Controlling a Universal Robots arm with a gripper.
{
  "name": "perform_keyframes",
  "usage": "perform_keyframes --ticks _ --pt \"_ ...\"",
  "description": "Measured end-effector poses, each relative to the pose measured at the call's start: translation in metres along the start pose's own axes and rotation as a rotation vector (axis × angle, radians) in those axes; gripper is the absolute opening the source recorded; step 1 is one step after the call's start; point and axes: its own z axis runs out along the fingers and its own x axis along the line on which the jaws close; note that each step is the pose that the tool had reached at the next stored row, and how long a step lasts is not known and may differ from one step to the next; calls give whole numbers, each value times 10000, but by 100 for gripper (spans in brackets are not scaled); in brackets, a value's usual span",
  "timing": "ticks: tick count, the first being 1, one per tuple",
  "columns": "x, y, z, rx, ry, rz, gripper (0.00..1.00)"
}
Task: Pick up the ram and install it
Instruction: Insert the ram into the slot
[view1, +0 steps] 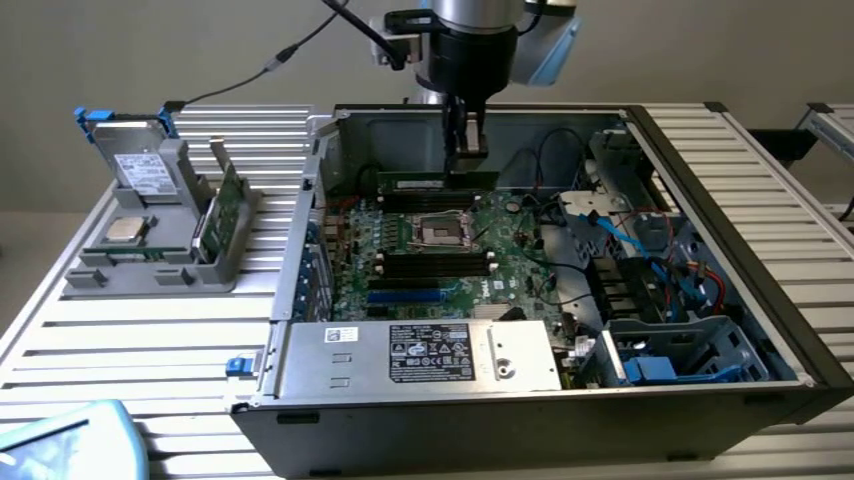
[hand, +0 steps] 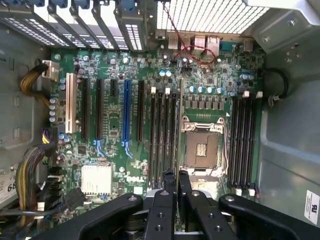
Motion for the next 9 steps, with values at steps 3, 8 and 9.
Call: perform_keyframes --ticks 3,8,9 --pt "15 -13 54 3 -1 50 14" --pt "81 -13 142 14 -2 91 14" --pt "96 -13 160 15 -1 96 14"
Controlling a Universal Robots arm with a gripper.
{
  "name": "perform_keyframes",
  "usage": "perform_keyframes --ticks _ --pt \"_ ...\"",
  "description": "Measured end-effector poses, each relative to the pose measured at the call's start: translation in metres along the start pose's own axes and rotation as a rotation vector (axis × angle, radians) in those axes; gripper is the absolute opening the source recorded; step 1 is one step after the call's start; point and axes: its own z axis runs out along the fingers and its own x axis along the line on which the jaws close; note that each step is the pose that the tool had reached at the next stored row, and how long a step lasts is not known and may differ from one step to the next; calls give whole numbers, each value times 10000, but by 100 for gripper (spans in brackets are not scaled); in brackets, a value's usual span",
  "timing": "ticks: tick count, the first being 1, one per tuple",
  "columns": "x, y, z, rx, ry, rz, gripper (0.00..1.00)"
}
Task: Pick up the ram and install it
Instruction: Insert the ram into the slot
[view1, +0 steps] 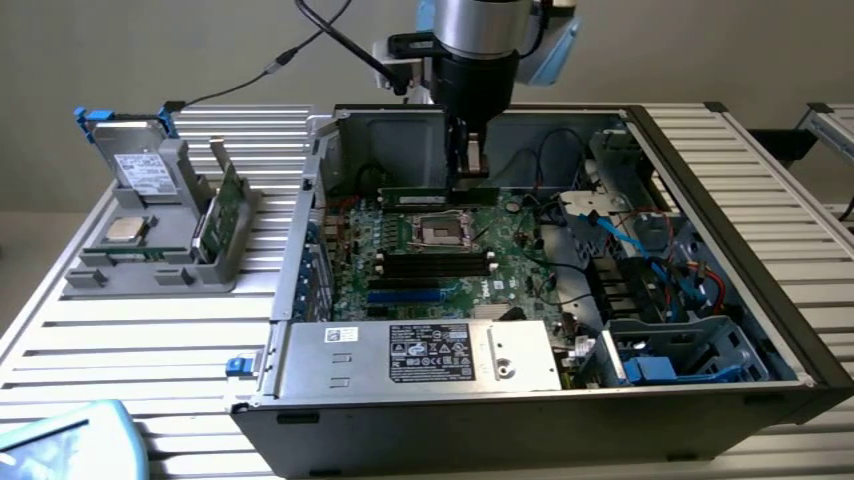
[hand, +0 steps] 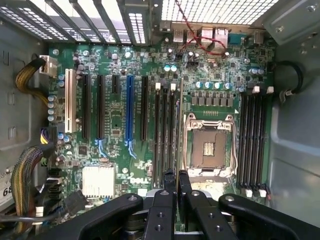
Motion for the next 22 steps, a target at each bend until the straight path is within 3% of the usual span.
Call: perform_keyframes --ticks 22 --pt "108 -8 399 15 -6 292 14"
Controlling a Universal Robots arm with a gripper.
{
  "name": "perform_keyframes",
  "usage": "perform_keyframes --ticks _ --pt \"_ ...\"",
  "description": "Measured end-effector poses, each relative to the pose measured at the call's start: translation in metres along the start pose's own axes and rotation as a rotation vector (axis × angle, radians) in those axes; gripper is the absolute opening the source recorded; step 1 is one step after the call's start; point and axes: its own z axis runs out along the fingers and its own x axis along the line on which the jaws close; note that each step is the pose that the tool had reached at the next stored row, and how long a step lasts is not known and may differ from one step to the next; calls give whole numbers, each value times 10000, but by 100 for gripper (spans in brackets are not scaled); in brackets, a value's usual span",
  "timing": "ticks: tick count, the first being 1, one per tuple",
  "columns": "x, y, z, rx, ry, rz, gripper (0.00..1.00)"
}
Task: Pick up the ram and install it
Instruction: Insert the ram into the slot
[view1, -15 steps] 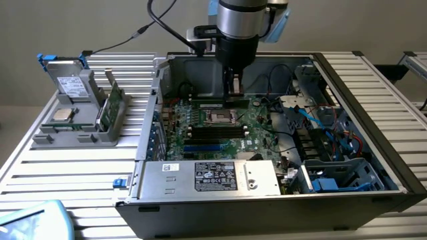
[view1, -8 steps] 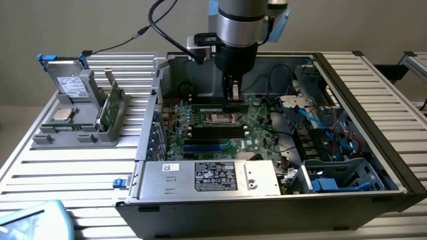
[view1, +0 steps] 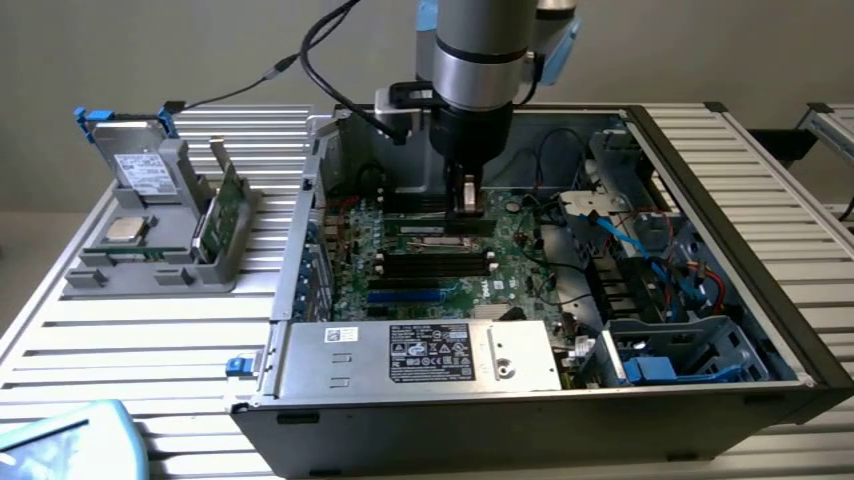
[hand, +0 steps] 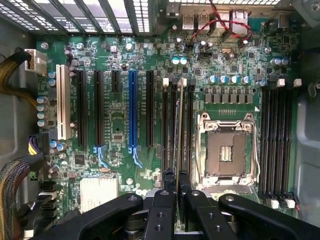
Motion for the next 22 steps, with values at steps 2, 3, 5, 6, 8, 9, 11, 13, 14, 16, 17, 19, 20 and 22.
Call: perform_keyframes --ticks 2,3,5,6,8,9,11,13,14,16,17,19,20,22 --pt "4 -1 36 0 0 15 14" --pt "5 -2 54 1 0 23 14" --pt "8 -2 90 2 0 39 14" --pt "9 -3 109 2 -1 49 14" --pt "12 -3 144 2 -1 68 14" --pt "13 -4 162 3 -1 79 14" --pt "15 -5 199 4 -1 101 14" --pt "17 -5 235 4 -1 119 14" --pt "18 -5 254 5 -1 127 14" --pt "19 -6 290 5 -2 139 14" --pt "20 -7 309 5 -1 141 14" --pt "21 -7 345 5 -2 143 14" --pt "22 -8 363 5 -2 143 14" --pt "23 -8 399 4 -1 143 14"
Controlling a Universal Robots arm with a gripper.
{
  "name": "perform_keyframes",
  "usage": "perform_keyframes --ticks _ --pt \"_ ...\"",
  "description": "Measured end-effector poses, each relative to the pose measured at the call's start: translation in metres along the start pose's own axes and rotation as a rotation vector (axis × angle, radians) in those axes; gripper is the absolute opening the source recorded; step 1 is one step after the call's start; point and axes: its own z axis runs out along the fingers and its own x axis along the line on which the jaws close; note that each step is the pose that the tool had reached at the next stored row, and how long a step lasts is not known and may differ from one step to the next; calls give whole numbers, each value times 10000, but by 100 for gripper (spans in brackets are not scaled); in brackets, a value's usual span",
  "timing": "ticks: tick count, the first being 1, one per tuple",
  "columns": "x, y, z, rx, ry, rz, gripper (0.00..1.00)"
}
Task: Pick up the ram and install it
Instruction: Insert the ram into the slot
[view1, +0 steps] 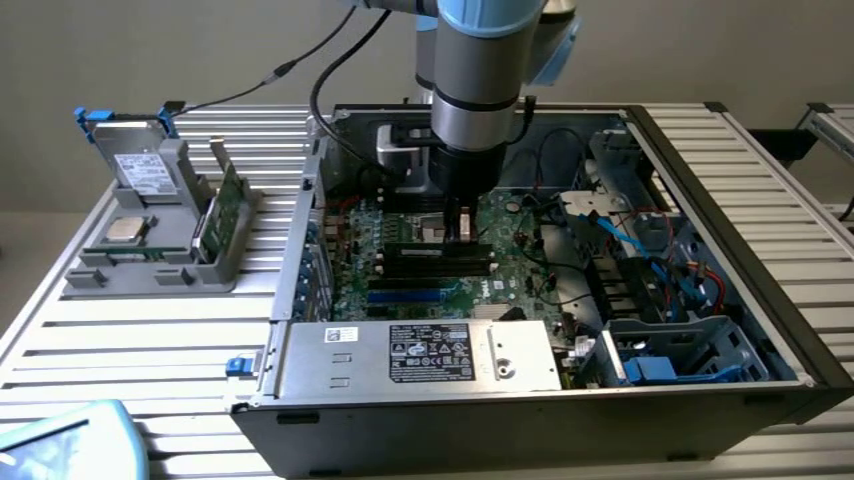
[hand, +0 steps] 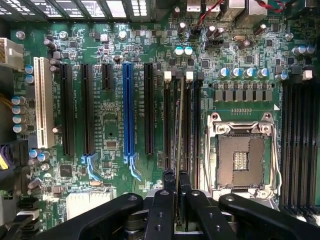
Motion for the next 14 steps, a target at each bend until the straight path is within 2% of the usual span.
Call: perform_keyframes --ticks 3,5,9,10,12,13,14 --pt "1 -1 50 1 3 1 14" --pt "2 -1 53 -8 31 1 14" --pt "1 -1 54 -10 45 2 14" --pt "1 -1 55 -9 96 2 14" --pt "0 -1 54 -6 246 3 14" --pt "0 -1 55 -4 294 3 14" --pt "0 -2 55 -5 316 2 14"
